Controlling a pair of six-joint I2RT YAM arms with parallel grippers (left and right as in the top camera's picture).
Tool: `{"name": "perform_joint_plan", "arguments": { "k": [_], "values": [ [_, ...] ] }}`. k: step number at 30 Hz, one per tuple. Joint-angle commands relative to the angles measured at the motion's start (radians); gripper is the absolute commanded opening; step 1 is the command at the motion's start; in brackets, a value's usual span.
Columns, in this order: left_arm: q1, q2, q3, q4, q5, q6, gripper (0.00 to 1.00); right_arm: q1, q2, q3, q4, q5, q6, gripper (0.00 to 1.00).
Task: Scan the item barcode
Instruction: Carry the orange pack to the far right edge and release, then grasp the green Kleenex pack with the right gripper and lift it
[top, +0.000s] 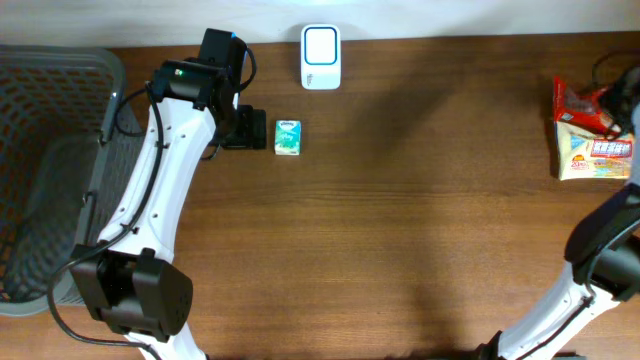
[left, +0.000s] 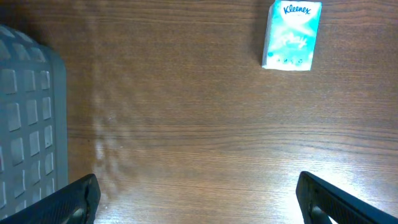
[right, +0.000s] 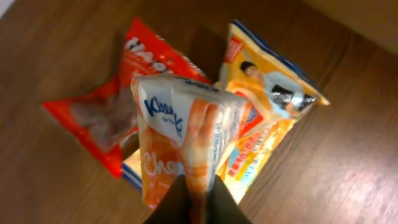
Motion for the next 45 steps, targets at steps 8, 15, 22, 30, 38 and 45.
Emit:
{"name": "perform_joint_plan", "arguments": {
  "k": [8,15,22,30,38,45],
  "values": [
    [0.005,0.001,0.0,0.002,0.0,-0.013,0.99,-0.013,0.004,-0.108,0.066,-0.17,-0.014,0.96],
    [0.004,0.001,0.0,0.002,0.0,-0.013,0.99,0.133,0.004,-0.143,0.08,-0.541,-0.19,0.91],
    [0.006,0.001,0.0,0.002,0.0,-0.013,0.99,0.496,0.006,-0.144,0.116,-0.655,-0.333,0.9],
    [0.003,0.001,0.0,0.002,0.0,-0.013,0.99,0.829,0.142,-0.144,0.283,-0.64,-0.092,0.66],
    [0.012,0.001,0.0,0.002,0.0,-0.013,0.99,0.959,0.237,-0.144,0.389,-0.648,0.015,0.65],
    [0.013,0.001,0.0,0.002,0.0,-0.013,0.99,0.965,0.282,-0.144,0.423,-0.65,0.149,0.65]
  ]
}}
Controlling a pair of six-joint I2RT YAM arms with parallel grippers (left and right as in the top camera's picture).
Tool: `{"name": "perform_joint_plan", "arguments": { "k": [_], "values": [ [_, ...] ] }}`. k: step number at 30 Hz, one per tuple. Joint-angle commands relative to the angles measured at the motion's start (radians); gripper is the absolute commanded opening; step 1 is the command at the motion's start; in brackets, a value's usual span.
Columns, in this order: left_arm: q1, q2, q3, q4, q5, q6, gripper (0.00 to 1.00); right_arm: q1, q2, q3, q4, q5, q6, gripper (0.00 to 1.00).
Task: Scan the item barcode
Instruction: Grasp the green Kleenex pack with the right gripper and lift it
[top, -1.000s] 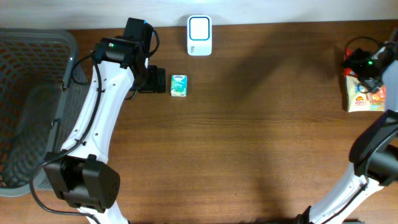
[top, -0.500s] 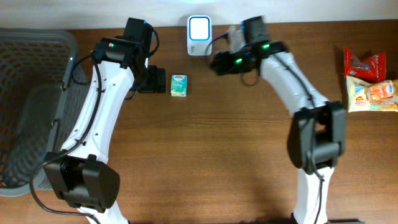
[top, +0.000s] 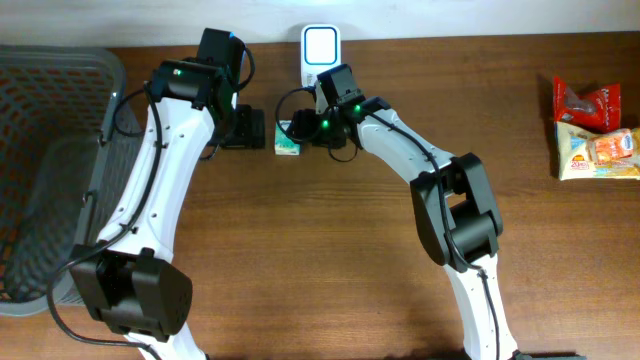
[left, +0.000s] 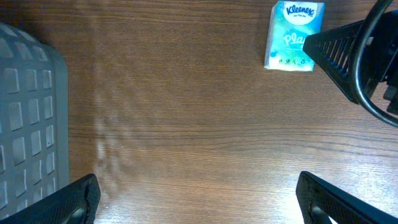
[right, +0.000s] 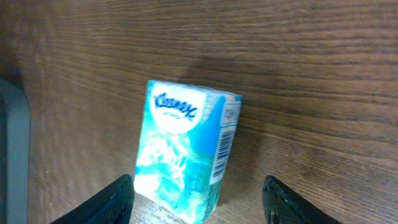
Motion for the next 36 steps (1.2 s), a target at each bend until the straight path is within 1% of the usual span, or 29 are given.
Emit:
{"name": "perform_joint_plan", "arguments": {
  "k": [1,3,4,5,6,7,8,12,13,15,16,17,18,20,21,22,23,24,25,27,29,31,36],
  "values": [
    [0.007,0.001,0.0,0.002,0.0,-0.013,0.99,-0.002,0.061,-0.006,0.013,-0.017,0.062,0.65],
    [0.007,0.001,0.0,0.002,0.0,-0.013,0.99,0.005,0.085,-0.006,0.023,-0.042,0.061,0.65],
    [0.007,0.001,0.0,0.002,0.0,-0.013,0.99,0.01,0.09,-0.006,0.022,-0.042,0.061,0.58],
    [0.006,0.001,0.0,0.002,0.0,-0.013,0.99,0.011,0.091,-0.006,0.017,-0.042,0.06,0.38],
    [0.002,0.001,0.0,0.002,0.0,-0.013,0.99,0.01,0.091,-0.006,-0.002,-0.043,0.061,0.16],
    [0.002,0.001,0.0,0.002,0.0,-0.013,0.99,0.003,0.089,-0.006,-0.006,-0.047,0.061,0.07],
    [0.002,0.001,0.0,0.002,0.0,-0.013,0.99,-0.006,0.089,-0.005,-0.017,-0.051,0.061,0.04],
    [0.0,0.001,0.0,0.002,0.0,-0.013,0.99,-0.09,0.069,-0.002,-0.132,-0.071,0.049,0.04],
    [0.0,0.001,0.0,0.002,0.0,-0.013,0.99,-0.135,0.061,-0.002,-0.147,-0.192,-0.059,0.04],
    [0.0,0.001,0.0,0.001,0.0,-0.013,0.99,-0.212,0.061,-0.001,-0.197,-0.389,-0.185,0.04],
    [0.0,0.001,0.0,0.002,0.0,-0.013,0.99,-0.254,0.061,-0.002,-0.25,-0.42,-0.241,0.04],
    [0.0,0.001,0.0,0.002,0.0,-0.013,0.99,-0.292,0.061,-0.002,-0.311,-0.409,-0.287,0.04],
    [0.0,0.001,0.0,0.002,0.0,-0.013,0.99,-0.335,0.061,-0.002,-0.4,-0.322,-0.308,0.04],
    [0.0,0.001,0.0,0.002,0.0,-0.013,0.99,-0.388,0.061,-0.001,-0.525,-0.099,-0.308,0.04],
    [0.0,0.001,0.0,0.002,0.0,-0.013,0.99,-0.417,0.061,-0.001,-0.573,-0.034,-0.308,0.13],
    [0.0,0.001,0.0,0.001,0.0,-0.013,0.99,-0.443,0.056,0.01,-0.61,-0.014,-0.317,0.24],
    [0.0,0.001,0.0,0.001,0.0,-0.013,0.99,-0.462,0.046,0.028,-0.643,0.003,-0.335,0.3],
    [0.0,0.001,0.0,0.002,0.0,-0.013,0.99,-0.475,0.034,0.051,-0.673,0.045,-0.334,0.34],
    [0.0,0.001,0.0,0.002,0.0,-0.013,0.99,-0.488,0.008,0.092,-0.717,0.118,-0.333,0.4],
    [0.0,0.001,0.0,0.002,0.0,-0.013,0.99,-0.485,-0.038,0.194,-0.811,0.22,-0.334,0.64],
    [0.0,0.001,0.0,0.002,0.0,-0.013,0.99,-0.459,-0.069,0.278,-0.875,0.228,-0.334,0.65],
    [0.0,0.001,0.0,0.002,0.0,-0.013,0.99,-0.424,-0.074,0.32,-0.881,0.219,-0.333,0.65],
    [0.0,0.001,0.0,0.002,0.0,-0.013,0.99,-0.308,-0.072,0.315,-0.754,0.107,-0.325,0.65]
  ]
}}
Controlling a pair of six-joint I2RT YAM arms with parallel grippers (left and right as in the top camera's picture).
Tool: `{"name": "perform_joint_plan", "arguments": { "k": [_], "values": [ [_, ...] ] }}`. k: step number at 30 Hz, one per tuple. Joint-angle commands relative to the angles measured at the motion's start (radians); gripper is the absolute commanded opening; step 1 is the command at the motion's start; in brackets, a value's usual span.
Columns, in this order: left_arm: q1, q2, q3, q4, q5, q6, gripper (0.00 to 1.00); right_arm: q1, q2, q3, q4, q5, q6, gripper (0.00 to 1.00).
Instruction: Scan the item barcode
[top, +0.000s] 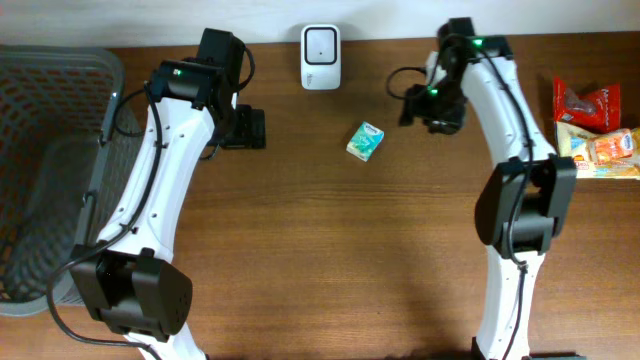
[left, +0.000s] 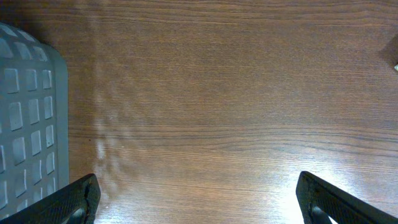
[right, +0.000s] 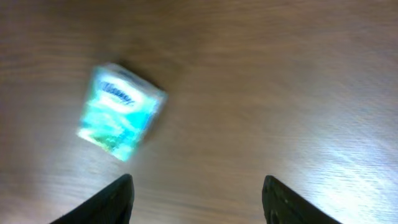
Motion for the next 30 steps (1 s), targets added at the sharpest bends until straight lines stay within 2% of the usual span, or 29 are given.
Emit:
{"name": "perform_joint_plan", "arguments": {
  "k": [1,4,7,10,14,17,18,20,22,23,25,28,30],
  "values": [
    [0.001,0.001,0.0,0.001,0.0,-0.013,0.99,0.09,-0.017,0.009,0.079,-0.052,0.007,0.65],
    [0.001,0.001,0.0,0.001,0.0,-0.013,0.99,0.172,-0.014,-0.004,0.182,0.006,0.084,0.62],
    [0.001,0.001,0.0,0.001,0.0,-0.013,0.99,0.274,0.032,-0.005,0.223,0.311,0.256,0.58],
    [0.001,0.001,0.0,0.001,0.0,-0.013,0.99,0.33,0.087,-0.005,0.229,0.481,0.318,0.55],
    [0.001,0.001,0.0,0.001,0.0,-0.013,0.99,0.356,0.145,-0.005,0.24,0.499,0.338,0.55],
    [0.001,0.001,0.0,0.001,0.0,-0.013,0.99,0.354,0.179,-0.005,0.232,0.497,0.346,0.5],
    [0.001,0.001,0.0,0.001,0.0,-0.013,0.99,0.354,0.187,-0.005,0.233,0.491,0.346,0.46],
    [0.001,0.001,0.0,0.001,0.0,-0.013,0.99,0.354,0.193,-0.005,0.219,0.491,0.346,0.27],
    [0.001,0.001,0.0,0.001,0.0,-0.013,0.99,0.353,0.184,-0.004,0.216,0.472,0.345,0.08],
    [0.001,0.001,0.0,0.001,0.0,-0.013,0.99,0.348,0.17,-0.001,0.209,0.455,0.344,0.04],
    [0.001,0.001,0.0,0.001,0.0,-0.013,0.99,0.328,0.13,0.032,0.195,0.346,0.285,0.04],
    [0.001,0.001,0.0,0.001,0.0,-0.013,0.99,0.29,0.108,0.127,0.185,-0.035,0.111,0.04],
    [0.001,0.001,0.0,0.001,0.0,-0.013,0.99,0.259,0.108,0.145,0.192,-0.246,0.089,0.04]
  ]
}}
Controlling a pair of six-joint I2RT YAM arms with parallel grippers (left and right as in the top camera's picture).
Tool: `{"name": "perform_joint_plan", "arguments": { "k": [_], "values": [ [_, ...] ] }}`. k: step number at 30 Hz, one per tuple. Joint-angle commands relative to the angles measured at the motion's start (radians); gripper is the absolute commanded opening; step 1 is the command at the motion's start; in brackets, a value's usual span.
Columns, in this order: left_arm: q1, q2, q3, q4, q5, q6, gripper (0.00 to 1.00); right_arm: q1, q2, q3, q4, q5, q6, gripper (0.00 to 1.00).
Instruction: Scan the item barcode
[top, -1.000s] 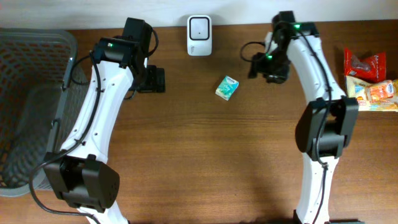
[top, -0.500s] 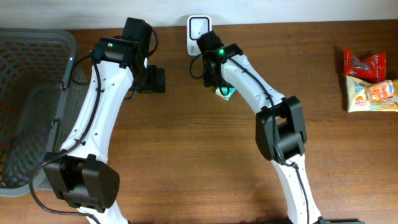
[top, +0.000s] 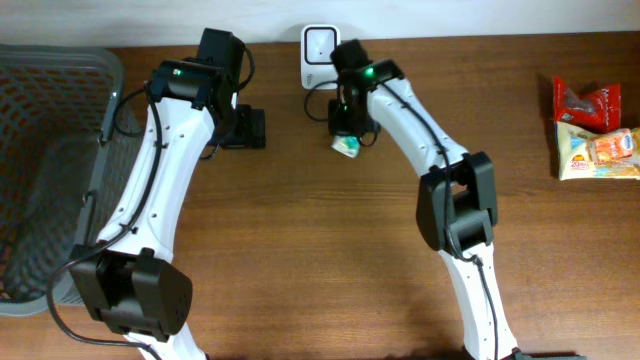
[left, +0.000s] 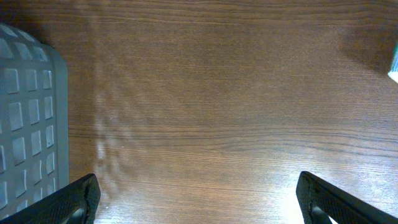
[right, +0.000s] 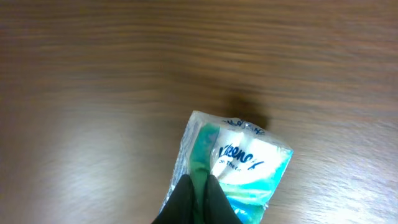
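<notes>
The teal Kleenex tissue pack (right: 239, 163) is pinched at one edge by my right gripper (right: 199, 198), which is shut on it. In the overhead view the pack (top: 346, 146) hangs under the right gripper (top: 350, 122), just in front of the white barcode scanner (top: 320, 42) at the table's back edge. My left gripper (top: 247, 128) stands open to the left of the pack, nothing between its fingers (left: 74, 198). A sliver of the pack (left: 394, 65) shows at the right edge of the left wrist view.
A grey mesh basket (top: 40, 150) fills the left end of the table; its wall (left: 25, 124) is beside the left gripper. Snack bags with an orange tissue pack (top: 592, 130) lie at the far right.
The right gripper was open to the right of the teal pack lying mid-table. Now it is shut on the pack, farther left and just in front of the scanner. The left arm has not moved.
First the right gripper held an orange pack over the snack bags while the teal pack lay by the left gripper. Then it was open at the teal pack. Then the pack lay farther right, gripper open beside it. Now it grips the pack by the scanner.
</notes>
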Motion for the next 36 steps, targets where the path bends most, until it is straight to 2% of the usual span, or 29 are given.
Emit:
{"name": "perform_joint_plan", "arguments": {
  "k": [1,4,9,11,12,14,21,24,29,32,36],
  "values": [
    [0.001,0.001,0.0,0.001,0.0,-0.013,0.99,-0.045,-0.043,0.042,0.005,-0.381,-0.083,0.04],
    [0.001,0.001,0.0,0.001,0.0,-0.013,0.99,-0.079,-0.038,-0.005,0.016,-0.489,-0.086,0.04],
    [0.001,0.001,0.0,0.001,0.0,-0.013,0.99,-0.202,-0.038,-0.189,0.114,-0.713,-0.087,0.04],
    [0.001,0.001,0.0,0.001,0.0,-0.013,0.99,-0.252,-0.038,-0.251,0.13,-0.708,-0.126,0.05],
    [0.001,0.001,0.0,0.001,0.0,-0.013,0.99,-0.286,-0.038,-0.28,0.119,-0.65,-0.167,0.2],
    [0.001,0.001,0.0,0.001,0.001,-0.013,0.99,-0.332,-0.038,-0.288,0.044,-0.461,-0.18,0.33],
    [0.001,0.001,0.0,0.001,0.0,-0.013,0.99,-0.427,-0.063,-0.2,-0.138,-0.388,-0.267,0.36],
    [0.001,0.001,0.0,0.001,0.0,-0.013,0.99,-0.386,-0.107,-0.167,-0.161,-0.395,-0.271,0.36],
    [0.001,0.001,0.0,0.001,0.0,-0.013,0.99,-0.22,-0.11,-0.156,-0.097,-0.396,-0.314,0.31],
    [0.001,0.001,0.0,0.001,0.0,-0.013,0.99,-0.122,-0.11,-0.156,-0.047,-0.189,-0.297,0.39],
    [0.001,0.001,0.0,0.001,0.0,-0.013,0.99,-0.007,-0.11,-0.156,-0.002,0.164,-0.17,0.39]
  ]
}}
